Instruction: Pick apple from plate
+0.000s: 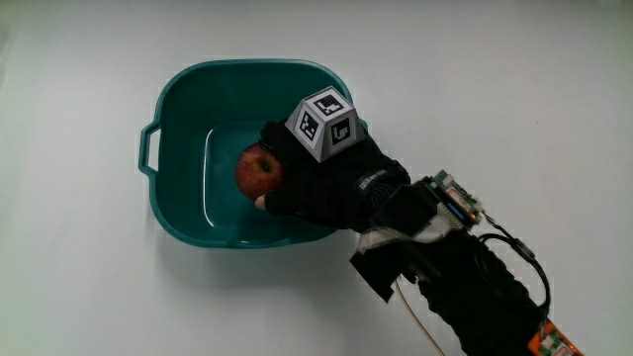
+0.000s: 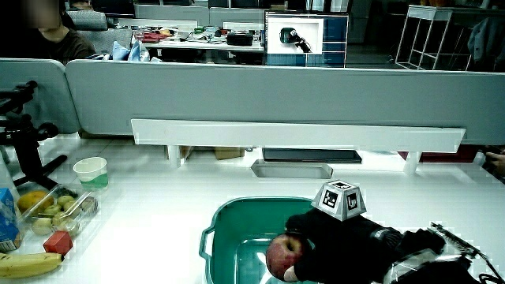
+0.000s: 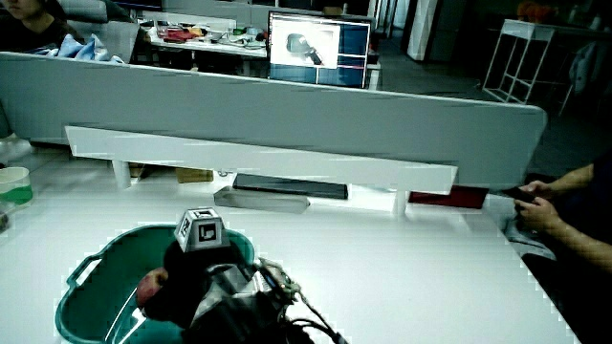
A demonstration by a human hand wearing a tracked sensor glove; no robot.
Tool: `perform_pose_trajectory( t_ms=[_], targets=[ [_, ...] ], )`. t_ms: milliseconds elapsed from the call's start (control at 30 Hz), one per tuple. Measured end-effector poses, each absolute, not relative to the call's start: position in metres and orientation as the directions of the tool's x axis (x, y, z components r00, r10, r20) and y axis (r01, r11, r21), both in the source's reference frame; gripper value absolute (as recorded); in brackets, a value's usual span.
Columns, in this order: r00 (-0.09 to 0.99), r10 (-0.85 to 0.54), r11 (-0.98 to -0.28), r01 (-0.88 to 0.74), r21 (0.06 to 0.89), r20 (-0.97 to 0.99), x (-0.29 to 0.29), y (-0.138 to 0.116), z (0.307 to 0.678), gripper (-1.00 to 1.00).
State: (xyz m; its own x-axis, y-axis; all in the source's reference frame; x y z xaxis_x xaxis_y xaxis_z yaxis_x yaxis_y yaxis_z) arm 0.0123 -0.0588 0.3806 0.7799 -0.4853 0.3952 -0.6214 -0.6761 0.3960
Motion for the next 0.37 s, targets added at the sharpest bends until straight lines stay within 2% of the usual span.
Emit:
perform_pose_trajectory(
  t_ms=[67, 100, 167, 200, 233, 267, 300, 367],
  targets=[
    [0.756, -0.513, -0.641, -0.652, 0.404, 0.406, 0.013, -0.054, 0.373, 1.0],
    [0.755, -0.528, -0.663, -0.653, 0.367, 0.388, 0.015, -0.05, 0.37, 1.0],
    [0.74, -0.539, -0.638, -0.67, 0.38, 0.402, 0.017, -0.044, 0.365, 1.0],
    [0.72, -0.569, -0.647, -0.69, 0.325, 0.398, 0.019, -0.039, 0.357, 1.0],
    [0.723, -0.544, -0.639, -0.686, 0.349, 0.426, 0.02, -0.037, 0.354, 1.0],
    [0.708, -0.574, -0.63, -0.703, 0.331, 0.411, 0.02, -0.034, 0.35, 1.0],
    [0.718, -0.576, -0.655, -0.692, 0.305, 0.391, 0.022, -0.031, 0.351, 1.0],
    [0.692, -0.581, -0.626, -0.716, 0.309, 0.429, 0.024, -0.025, 0.343, 1.0]
  ],
)
